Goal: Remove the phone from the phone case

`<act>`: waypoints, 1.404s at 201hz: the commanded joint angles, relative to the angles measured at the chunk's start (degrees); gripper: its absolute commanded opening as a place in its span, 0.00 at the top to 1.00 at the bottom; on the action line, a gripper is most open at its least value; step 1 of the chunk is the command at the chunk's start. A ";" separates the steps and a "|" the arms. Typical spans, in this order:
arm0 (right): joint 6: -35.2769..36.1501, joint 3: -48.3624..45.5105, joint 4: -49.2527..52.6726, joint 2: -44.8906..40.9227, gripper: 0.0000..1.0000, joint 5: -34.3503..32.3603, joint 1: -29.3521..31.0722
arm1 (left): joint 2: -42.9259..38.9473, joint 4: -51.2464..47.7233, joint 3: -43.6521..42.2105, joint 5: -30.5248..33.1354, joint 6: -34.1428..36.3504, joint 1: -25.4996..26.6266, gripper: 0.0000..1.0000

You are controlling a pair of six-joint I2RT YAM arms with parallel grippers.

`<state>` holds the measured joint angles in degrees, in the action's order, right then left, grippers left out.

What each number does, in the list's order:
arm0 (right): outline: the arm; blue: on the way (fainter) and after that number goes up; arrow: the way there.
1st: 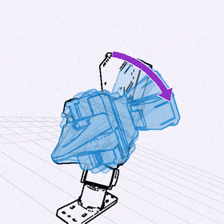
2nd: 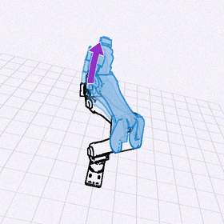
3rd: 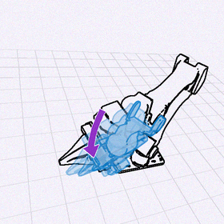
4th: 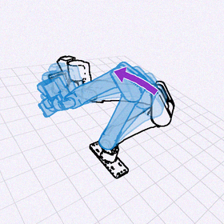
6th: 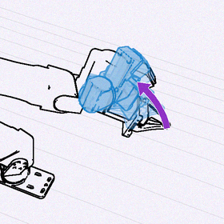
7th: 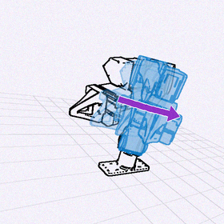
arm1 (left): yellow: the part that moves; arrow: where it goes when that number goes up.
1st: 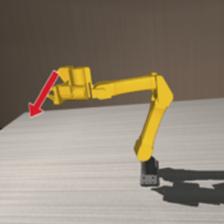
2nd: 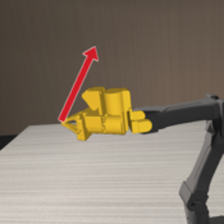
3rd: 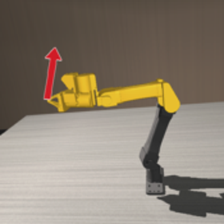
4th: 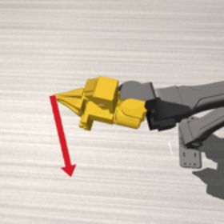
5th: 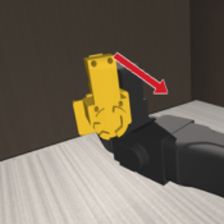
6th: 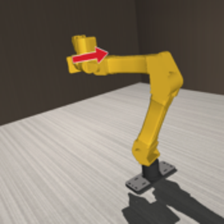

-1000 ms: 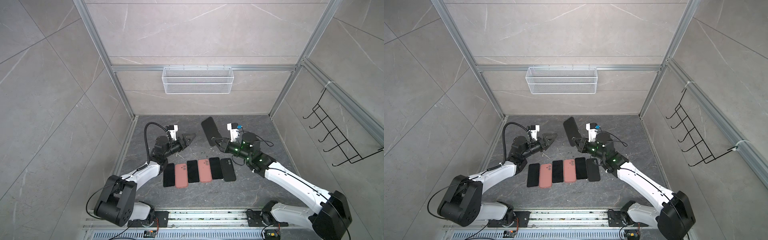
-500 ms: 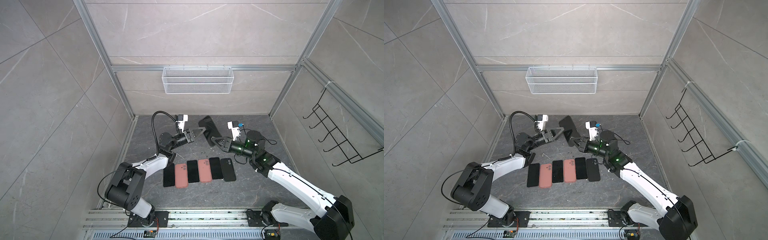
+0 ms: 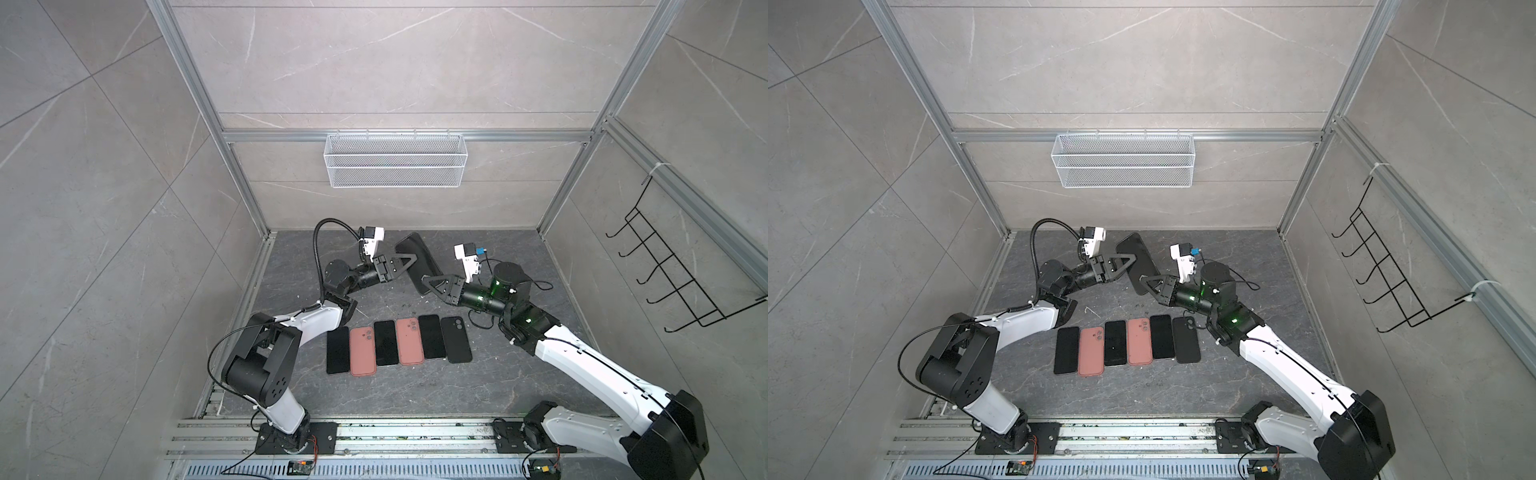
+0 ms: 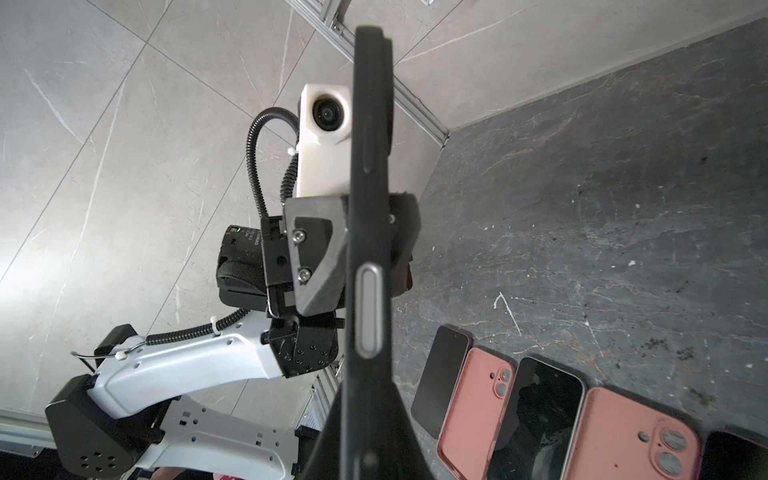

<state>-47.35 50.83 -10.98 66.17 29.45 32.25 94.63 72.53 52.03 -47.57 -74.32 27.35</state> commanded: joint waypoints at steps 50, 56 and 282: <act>-0.22 -1.42 -3.48 -6.77 0.32 -0.38 -0.78 | -3.33 -4.28 2.76 9.57 0.25 -0.12 1.00; -1.63 -2.80 -4.72 -7.73 0.27 -2.10 -0.78 | -5.49 -7.81 2.75 13.22 1.85 0.22 1.00; -22.98 -15.35 -47.08 2.56 0.48 -7.22 1.63 | -22.12 -37.13 3.98 59.08 3.55 16.20 1.00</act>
<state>-69.76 34.92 -54.96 67.29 21.41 33.04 73.49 28.49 55.13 10.96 -69.47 43.16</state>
